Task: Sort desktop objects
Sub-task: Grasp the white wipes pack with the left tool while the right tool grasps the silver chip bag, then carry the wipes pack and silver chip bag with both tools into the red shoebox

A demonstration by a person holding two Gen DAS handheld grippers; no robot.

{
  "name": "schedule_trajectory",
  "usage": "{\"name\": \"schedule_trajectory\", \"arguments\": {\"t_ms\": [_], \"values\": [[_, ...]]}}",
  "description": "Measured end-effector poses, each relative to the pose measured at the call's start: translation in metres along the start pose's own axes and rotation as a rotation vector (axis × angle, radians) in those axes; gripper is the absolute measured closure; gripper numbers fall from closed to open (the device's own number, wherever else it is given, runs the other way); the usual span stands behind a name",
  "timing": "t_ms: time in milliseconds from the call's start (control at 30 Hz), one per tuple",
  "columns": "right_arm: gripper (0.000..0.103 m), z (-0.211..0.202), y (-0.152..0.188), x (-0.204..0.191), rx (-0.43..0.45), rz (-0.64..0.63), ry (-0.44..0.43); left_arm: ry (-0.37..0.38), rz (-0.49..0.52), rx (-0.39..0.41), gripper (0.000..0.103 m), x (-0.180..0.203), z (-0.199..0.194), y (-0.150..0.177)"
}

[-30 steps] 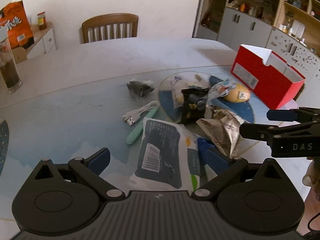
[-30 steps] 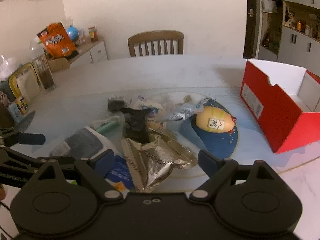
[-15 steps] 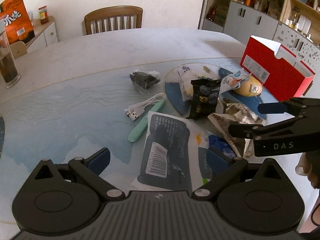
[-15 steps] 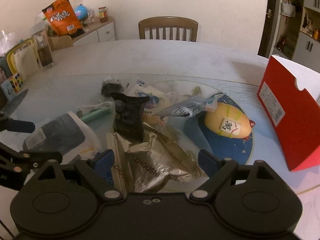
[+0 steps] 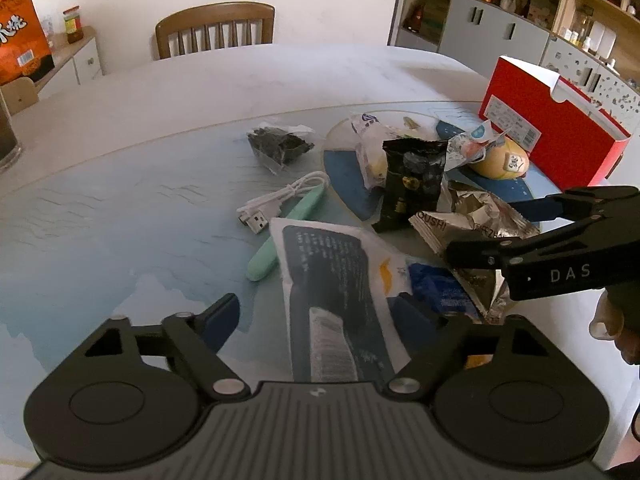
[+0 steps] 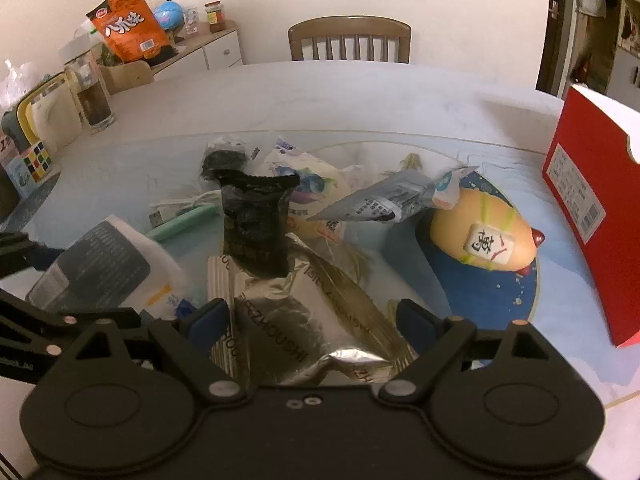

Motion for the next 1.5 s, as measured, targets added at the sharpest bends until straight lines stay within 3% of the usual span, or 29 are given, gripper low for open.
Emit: {"name": "schedule_trajectory", "arguments": {"t_ms": [100, 300, 400, 467, 633, 833, 1500], "values": [[0.014, -0.001, 0.0, 0.0, -0.001, 0.008, -0.002, 0.022, -0.003, 0.002, 0.035, 0.0, 0.001, -0.001], [0.018, -0.001, -0.001, 0.0, 0.004, 0.019, 0.004, 0.04, -0.011, 0.008, 0.049, 0.0, 0.001, -0.002], [0.024, -0.002, -0.001, -0.001, 0.004, 0.019, -0.002, 0.047, -0.018, 0.013, 0.055, -0.001, -0.001, -0.002], [0.035, -0.003, -0.001, -0.003, 0.004, 0.017, -0.011, 0.049, -0.017, 0.017, 0.058, -0.001, -0.002, -0.003], [0.043, -0.007, -0.002, -0.008, 0.006, -0.002, 0.0, 0.065, -0.015, 0.017, 0.07, -0.001, -0.003, -0.004], [0.047, -0.012, 0.0, -0.01, 0.013, -0.005, 0.024, 0.072, -0.015, 0.025, 0.073, -0.001, -0.006, -0.005], [0.047, -0.058, 0.001, -0.011, 0.056, 0.06, 0.024, 0.132, 0.0, 0.084, 0.084, 0.006, -0.035, -0.017]]}}
Point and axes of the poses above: each gripper's, at about its wrist camera, not at the fingertips, and z roughly the way its jaws point, x to its right, y to its underside, the point moved 4 cm from there along z, roughly the way its jaws point, and after that the axes turned 6 degrees about z, right-handed, at the moved point
